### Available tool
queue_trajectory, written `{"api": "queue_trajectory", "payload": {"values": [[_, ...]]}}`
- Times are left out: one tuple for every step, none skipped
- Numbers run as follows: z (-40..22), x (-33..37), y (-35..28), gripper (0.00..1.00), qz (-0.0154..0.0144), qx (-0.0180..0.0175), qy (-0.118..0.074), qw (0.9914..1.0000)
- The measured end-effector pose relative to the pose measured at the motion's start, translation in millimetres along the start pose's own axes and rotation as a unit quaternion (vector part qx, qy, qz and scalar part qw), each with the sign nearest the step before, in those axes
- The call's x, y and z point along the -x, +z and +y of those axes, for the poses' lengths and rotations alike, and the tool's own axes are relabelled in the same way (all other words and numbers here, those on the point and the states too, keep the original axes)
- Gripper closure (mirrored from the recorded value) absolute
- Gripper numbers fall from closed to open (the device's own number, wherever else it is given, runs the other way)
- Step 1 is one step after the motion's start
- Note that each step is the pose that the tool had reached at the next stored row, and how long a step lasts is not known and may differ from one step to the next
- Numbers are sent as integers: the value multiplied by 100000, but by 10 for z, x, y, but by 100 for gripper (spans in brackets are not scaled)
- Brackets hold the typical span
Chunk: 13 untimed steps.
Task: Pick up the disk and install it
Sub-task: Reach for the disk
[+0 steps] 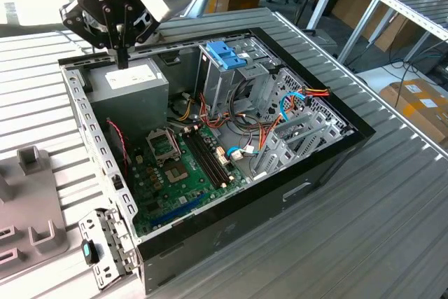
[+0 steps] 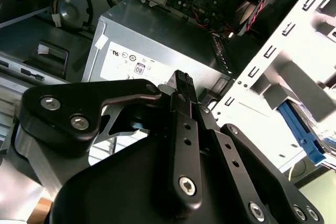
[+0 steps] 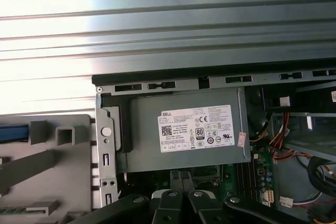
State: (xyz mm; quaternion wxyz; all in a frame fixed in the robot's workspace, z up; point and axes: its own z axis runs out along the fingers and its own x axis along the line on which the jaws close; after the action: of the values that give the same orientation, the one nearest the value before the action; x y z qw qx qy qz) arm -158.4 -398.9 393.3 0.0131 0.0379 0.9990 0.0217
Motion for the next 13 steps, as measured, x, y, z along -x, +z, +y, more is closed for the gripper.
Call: {"api": "queue_trajectory", "payload": {"values": [[0, -4, 0, 89, -2, 0, -1, 100000], [-1, -7, 0, 89, -4, 1, -3, 100000], [-1, -11, 0, 89, -3, 0, -2, 100000], [-1, -15, 0, 89, -2, 0, 1, 100000], [-2, -20, -1, 89, -2, -2, -3, 100000], [-2, -26, -1, 89, -1, -3, 1, 100000], [-3, -32, -1, 89, -3, -1, -3, 100000], [-3, -40, -1, 89, -2, -2, -2, 100000], [-3, -46, -1, 89, -2, -1, -3, 100000], [-4, -51, -1, 89, -1, -1, -3, 100000], [-4, -54, -2, 89, -2, -3, -3, 100000], [-4, -57, -2, 89, -2, -3, -2, 100000], [-5, -61, -2, 89, 0, -5, 0, 100000]]}}
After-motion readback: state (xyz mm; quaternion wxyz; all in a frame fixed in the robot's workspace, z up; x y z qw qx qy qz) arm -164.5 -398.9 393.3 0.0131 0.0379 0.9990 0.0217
